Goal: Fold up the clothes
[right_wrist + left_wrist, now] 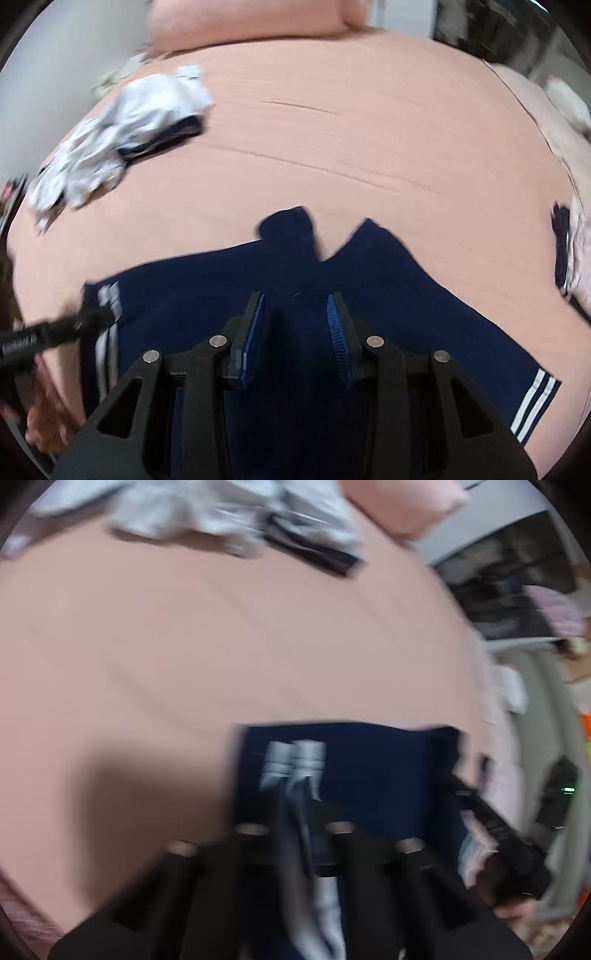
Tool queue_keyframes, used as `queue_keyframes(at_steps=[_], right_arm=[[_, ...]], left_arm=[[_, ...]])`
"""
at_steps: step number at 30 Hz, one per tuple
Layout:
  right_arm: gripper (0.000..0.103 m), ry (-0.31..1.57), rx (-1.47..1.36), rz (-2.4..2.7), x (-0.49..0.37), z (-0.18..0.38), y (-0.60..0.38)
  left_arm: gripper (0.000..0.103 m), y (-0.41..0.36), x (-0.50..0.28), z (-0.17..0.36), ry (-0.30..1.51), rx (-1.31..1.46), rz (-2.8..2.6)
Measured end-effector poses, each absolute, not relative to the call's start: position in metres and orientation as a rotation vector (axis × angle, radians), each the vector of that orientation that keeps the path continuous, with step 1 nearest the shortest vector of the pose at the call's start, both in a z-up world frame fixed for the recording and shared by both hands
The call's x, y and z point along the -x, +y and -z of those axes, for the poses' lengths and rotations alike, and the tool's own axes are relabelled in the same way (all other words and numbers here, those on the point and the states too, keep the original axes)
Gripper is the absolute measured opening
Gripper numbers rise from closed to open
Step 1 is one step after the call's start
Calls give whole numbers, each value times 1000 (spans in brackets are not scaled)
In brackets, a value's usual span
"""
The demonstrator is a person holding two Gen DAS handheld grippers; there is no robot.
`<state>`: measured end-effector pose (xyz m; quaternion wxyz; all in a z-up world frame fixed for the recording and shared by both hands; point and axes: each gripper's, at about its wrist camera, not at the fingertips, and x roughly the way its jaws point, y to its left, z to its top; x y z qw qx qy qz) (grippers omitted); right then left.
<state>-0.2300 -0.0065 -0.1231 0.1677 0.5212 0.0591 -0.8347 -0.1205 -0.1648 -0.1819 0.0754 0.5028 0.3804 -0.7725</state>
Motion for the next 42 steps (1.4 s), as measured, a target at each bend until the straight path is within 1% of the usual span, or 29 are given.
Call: queue_keyframes(at_steps=[2, 3, 6, 10, 12, 14, 16, 17, 18, 19, 20, 21, 23, 24, 27, 30, 32, 34, 37, 40, 42], right_arm=[[35, 103, -1500, 2405, 236, 124, 1], [35, 83, -1497, 2413, 237, 122, 3], [36, 116, -1457, 2410, 235, 116, 1], [37, 263, -1534, 2366, 253, 135, -15], [37, 265, -1547, 2362, 263, 143, -22], [43, 263, -1530, 2384, 268, 147, -27], [44, 264, -1516, 2398, 269, 146, -31], [44, 262, -1511, 2400, 269, 145, -32], [44, 252, -1505, 2401, 269, 142, -32], [44, 216, -1488, 2400, 268, 137, -31], [44, 171, -1463, 2406, 266, 131, -27], [44, 144, -1448, 2413, 265, 127, -25], [44, 113, -1440, 2417, 268, 122, -24], [44, 133, -1462, 2412, 270, 124, -23], [44, 230, -1539, 2419, 277, 135, -22], [44, 33, -1495, 2391, 265, 117, 3], [44, -58, -1447, 2381, 243, 99, 24], [44, -89, -1419, 2377, 212, 86, 46], [45, -104, -1437, 2344, 164, 85, 80], [45, 34, -1498, 2426, 122, 103, 104], [45, 125, -1523, 2517, 104, 114, 118]], left_arm=[[3, -171, 116, 186, 1234, -1491, 2282], [3, -172, 114, 184, 1231, -1483, 2276], [3, -168, 108, 173, 1090, -1461, 2247], [3, -164, 114, 171, 950, -1488, 2237], [3, -162, 117, 171, 942, -1478, 2232], [3, -174, 110, 171, 940, -1453, 2238], [5, -178, 106, 166, 930, -1397, 2243], [16, -179, 106, 163, 890, -1375, 2231], [36, -182, 105, 160, 836, -1350, 2214], [44, -184, 104, 160, 829, -1337, 2209], [48, -187, 104, 160, 842, -1334, 2210], [48, -190, 106, 164, 856, -1359, 2211], [48, -190, 115, 171, 811, -1417, 2207], [49, -190, 124, 174, 773, -1445, 2209], [50, -193, 129, 174, 766, -1462, 2218], [50, -192, 128, 168, 760, -1429, 2223], [50, -189, 126, 162, 742, -1396, 2229], [50, -166, 130, 153, 650, -1424, 2334], [50, -116, 134, 150, 389, -1576, 2523], [50, -76, 126, 145, 197, -1591, 2652], [50, -56, 125, 147, 161, -1638, 2702]])
